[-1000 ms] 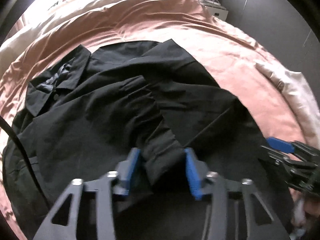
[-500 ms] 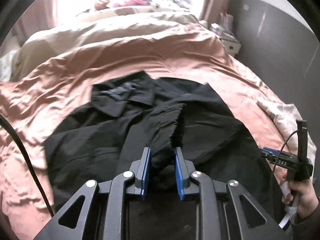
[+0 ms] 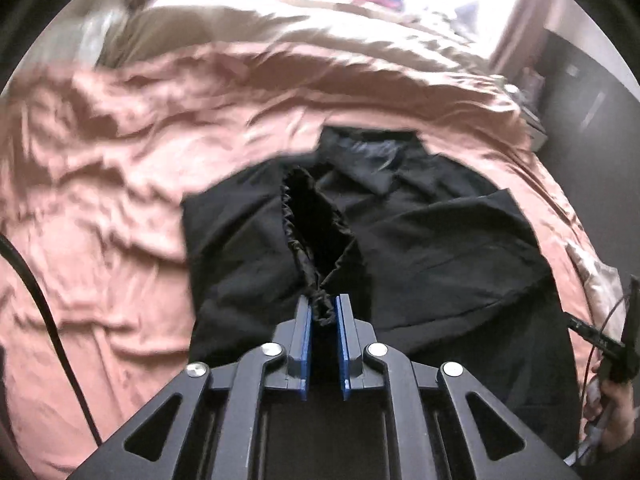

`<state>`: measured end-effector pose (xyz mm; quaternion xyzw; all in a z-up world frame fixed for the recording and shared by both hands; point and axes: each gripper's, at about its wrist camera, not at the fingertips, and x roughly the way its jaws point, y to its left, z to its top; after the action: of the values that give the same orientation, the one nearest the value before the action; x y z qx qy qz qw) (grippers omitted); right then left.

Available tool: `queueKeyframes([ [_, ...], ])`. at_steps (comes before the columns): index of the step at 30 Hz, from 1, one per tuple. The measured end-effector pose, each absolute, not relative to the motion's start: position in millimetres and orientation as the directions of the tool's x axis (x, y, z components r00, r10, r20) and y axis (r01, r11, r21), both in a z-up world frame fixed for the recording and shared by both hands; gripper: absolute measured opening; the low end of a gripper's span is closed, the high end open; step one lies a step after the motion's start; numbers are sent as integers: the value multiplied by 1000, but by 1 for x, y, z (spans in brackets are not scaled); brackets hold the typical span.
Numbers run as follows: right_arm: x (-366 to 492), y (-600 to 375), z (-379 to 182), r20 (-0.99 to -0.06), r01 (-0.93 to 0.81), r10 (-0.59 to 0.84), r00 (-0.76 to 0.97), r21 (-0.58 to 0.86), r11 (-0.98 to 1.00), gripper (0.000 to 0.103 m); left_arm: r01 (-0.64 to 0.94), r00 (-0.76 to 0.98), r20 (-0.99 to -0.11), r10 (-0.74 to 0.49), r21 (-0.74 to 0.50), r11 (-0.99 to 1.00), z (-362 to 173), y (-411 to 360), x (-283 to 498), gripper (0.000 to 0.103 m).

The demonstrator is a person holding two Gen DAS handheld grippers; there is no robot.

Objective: Fold large clothes
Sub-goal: 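Fold the held side edge inward over the shirt and open the left tool, then grasp the folded shirt fabric again with the left tool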

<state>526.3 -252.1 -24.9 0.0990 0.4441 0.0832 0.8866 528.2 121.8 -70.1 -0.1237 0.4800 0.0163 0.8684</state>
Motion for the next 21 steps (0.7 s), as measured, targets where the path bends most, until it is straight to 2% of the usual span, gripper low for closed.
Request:
queueKeyframes([
  [2, 529, -249, -25, -772, -67, 232, 592, 239, 969, 54, -192, 514, -848, -131, -262, 946, -84, 142, 523, 20],
  [5, 534, -247, -27, -774, -71, 229, 590, 232, 970, 54, -228, 490, -861, -135, -276, 934, -99, 163, 515, 22],
  [6, 535, -246, -28, -774, -71, 231, 589, 235, 969, 54, -233, 486, -862, -144, -287, 929, -102, 167, 513, 30],
  [7, 536, -246, -28, -775, -72, 237, 586, 242, 968, 54, -237, 486, -859, -159, -305, 922, -103, 173, 511, 45],
  [9, 538, -246, -30, -775, -69, 236, 586, 243, 968, 54, -247, 508, -847, -159, -320, 915, -102, 182, 507, 64],
  [10, 538, -246, -31, -775, -68, 235, 586, 242, 968, 54, -253, 523, -839, -147, -318, 913, -100, 186, 505, 69],
  [16, 542, -240, -31, -773, -73, 235, 589, 239, 968, 54, -241, 548, -812, -202, -384, 891, -106, 191, 515, 71],
  [21, 545, -235, -30, -771, -86, 233, 593, 227, 970, 54, -215, 524, -825, -212, -369, 904, -123, 176, 544, 71],
])
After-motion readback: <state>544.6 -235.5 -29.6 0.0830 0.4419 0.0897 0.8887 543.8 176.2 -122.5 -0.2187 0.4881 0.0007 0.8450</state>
